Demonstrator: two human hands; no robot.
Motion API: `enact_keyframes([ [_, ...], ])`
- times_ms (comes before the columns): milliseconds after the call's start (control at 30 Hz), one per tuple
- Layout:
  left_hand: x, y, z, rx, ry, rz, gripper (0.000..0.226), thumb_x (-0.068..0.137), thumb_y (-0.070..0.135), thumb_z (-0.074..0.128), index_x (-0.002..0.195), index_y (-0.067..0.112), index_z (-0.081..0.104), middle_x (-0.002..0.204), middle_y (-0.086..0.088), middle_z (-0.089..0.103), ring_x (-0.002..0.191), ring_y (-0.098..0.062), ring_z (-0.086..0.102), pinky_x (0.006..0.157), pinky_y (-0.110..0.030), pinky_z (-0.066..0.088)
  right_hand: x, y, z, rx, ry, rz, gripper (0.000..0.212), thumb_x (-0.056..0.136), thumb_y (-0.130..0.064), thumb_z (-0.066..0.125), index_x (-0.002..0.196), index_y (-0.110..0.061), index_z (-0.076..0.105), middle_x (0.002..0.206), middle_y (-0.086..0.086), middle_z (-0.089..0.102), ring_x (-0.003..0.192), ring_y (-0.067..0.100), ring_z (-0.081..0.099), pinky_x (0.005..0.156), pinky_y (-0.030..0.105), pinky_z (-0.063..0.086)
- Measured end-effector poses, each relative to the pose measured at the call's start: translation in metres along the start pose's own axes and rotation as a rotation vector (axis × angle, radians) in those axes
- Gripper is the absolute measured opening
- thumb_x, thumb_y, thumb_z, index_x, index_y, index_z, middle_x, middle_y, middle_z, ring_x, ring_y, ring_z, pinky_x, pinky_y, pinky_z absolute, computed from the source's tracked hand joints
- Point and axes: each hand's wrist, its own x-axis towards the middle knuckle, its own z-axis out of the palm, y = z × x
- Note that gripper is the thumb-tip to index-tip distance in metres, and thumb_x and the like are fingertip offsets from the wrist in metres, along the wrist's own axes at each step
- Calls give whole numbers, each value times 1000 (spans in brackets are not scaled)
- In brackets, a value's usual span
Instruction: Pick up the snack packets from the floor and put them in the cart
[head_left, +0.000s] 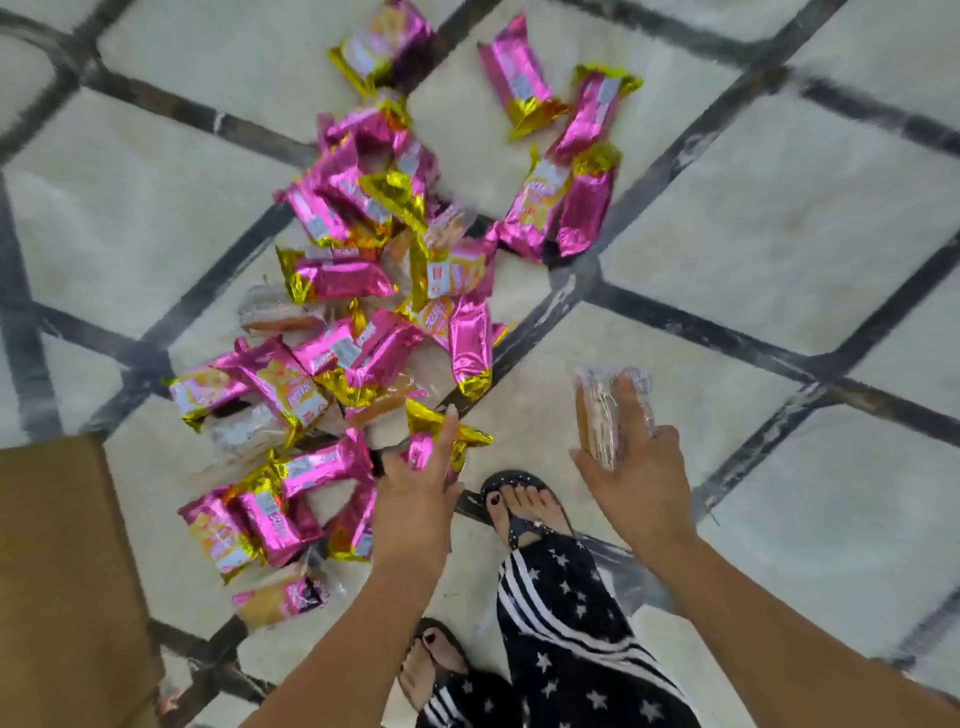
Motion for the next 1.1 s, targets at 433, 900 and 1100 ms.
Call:
enact_keyframes([
  [433, -103, 120, -274, 21, 269, 89, 89, 89, 69, 46, 143, 56, -23, 98, -17, 54, 89, -34, 54, 79, -41, 47, -139, -147, -246, 151, 164, 6, 86, 82, -66, 58, 147, -55, 2, 102, 6, 45, 88, 27, 56, 72, 31, 47],
  [900, -346, 88, -388, -337, 241, 346, 84, 89, 57, 59, 149, 57, 1, 121, -16, 50, 102, -30, 51, 78, -31, 39, -413, -163, -312, 429, 414, 97, 77, 82, -61, 61, 143, -62, 13, 115, 0, 55, 109, 20, 55, 91, 33, 46],
  [1100, -431, 66, -390, -361, 166, 378, 90, 85, 55, 64, 146, 61, -2, 100, -2, 52, 88, -25, 56, 74, -39, 49, -507, -133, -301, 593, 447, 205, 75, 84, -59, 62, 142, -63, 15, 111, -4, 51, 103, 15, 50, 85, 32, 42],
])
